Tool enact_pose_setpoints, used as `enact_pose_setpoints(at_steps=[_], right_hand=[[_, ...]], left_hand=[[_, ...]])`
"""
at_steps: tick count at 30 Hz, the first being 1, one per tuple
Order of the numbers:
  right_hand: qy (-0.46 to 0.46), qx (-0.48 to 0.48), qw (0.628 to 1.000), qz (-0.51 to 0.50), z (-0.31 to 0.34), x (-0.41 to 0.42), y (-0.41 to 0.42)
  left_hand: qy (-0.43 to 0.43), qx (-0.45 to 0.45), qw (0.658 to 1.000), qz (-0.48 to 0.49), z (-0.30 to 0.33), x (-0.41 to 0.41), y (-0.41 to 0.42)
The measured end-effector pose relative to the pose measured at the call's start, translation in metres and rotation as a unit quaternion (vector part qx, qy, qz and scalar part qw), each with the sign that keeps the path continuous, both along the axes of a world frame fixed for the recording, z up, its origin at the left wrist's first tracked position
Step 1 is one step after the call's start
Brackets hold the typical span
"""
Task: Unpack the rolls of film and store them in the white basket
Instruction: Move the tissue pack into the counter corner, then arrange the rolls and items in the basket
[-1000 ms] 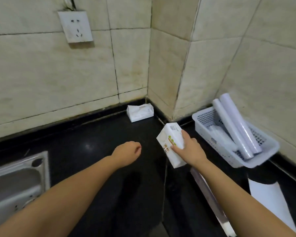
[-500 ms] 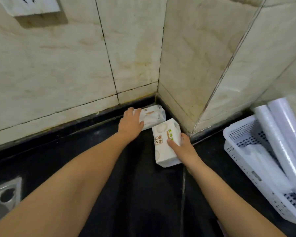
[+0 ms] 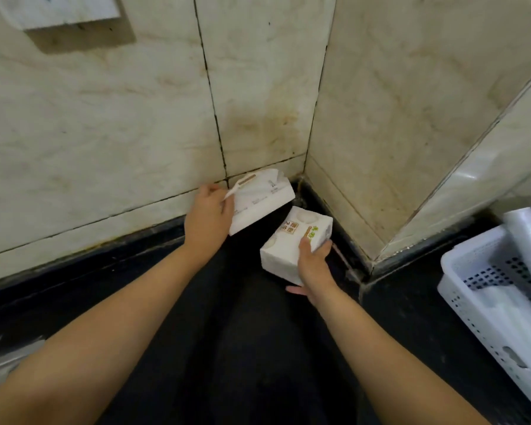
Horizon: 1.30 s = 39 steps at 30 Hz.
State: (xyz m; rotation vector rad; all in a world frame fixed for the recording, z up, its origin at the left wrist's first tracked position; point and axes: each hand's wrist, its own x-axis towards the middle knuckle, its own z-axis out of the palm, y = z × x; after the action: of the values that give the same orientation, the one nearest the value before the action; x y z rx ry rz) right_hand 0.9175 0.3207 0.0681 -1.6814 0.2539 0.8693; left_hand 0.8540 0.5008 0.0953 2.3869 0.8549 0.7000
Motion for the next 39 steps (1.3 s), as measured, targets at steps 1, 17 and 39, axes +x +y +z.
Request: enact_pose_setpoints(at_steps=[1,17,39], right_hand=[[0.019,0.008,1.0,-0.018,0.004,0.001,0.016],[0.062,0.089,0.994,0.003,0.007,0.037,0.011],[-0.268,-0.235,0.934,0.009,0.078,0.05,-0.333]], left_hand=[[-0.014,0.002,1.0,0.003,0.006,-0.006,0.003],[0.17,0.046,0.983,-0.048,0.002,0.043,-0.031],[0.013,0.146,0.841,-0.521,0.043,0.064,-0.275]])
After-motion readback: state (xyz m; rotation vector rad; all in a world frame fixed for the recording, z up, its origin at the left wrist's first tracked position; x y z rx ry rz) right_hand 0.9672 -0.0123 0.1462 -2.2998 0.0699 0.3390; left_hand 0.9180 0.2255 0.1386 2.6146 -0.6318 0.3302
